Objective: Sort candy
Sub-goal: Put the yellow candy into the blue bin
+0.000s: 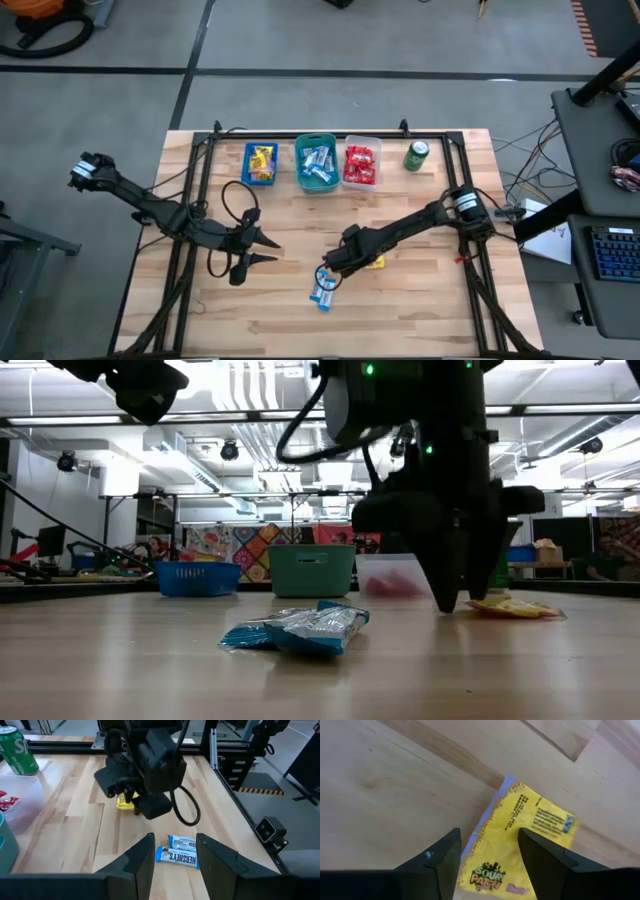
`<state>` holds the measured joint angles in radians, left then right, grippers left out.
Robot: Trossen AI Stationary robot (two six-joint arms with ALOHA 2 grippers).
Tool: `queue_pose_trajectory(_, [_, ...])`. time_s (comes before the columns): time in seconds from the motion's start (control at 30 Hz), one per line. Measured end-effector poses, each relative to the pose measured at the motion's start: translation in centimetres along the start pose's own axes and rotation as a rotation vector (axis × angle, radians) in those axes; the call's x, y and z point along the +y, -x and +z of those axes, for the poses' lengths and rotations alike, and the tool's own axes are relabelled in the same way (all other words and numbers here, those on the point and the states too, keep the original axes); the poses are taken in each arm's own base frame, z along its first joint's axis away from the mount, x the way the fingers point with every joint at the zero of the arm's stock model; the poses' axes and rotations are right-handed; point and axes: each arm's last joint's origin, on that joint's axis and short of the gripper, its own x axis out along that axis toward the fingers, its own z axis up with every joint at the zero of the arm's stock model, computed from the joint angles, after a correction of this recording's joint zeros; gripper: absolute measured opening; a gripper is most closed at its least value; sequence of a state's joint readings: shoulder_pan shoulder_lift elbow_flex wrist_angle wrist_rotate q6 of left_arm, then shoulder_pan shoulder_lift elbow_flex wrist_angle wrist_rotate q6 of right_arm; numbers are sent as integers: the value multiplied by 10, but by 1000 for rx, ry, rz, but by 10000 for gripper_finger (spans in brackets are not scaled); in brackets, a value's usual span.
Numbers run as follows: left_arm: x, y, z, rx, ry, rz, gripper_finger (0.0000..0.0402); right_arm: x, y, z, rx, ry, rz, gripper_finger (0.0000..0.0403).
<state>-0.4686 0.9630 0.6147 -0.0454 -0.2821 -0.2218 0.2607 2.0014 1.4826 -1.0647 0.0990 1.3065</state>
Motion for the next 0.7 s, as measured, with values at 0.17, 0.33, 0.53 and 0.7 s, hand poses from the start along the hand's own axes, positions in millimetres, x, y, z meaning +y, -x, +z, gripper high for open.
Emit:
queue_pose_trajectory(0.17, [0,0,0,0,0,1,127,2,-8,0,-4,15,-10,160])
queue_pose_trajectory(0.33, [1,0,0,-6,-1,31,127,4,-9,0,-8,22,7,91])
queue_pose_trajectory(0.53, [1,0,0,-5,-23,33,127,2,-10,0,-8,91,-4,15])
queue_pose_trajectory(0.7, [2,-1,-5,11,-90,26,127,1,6,-2,-36,185,61,9])
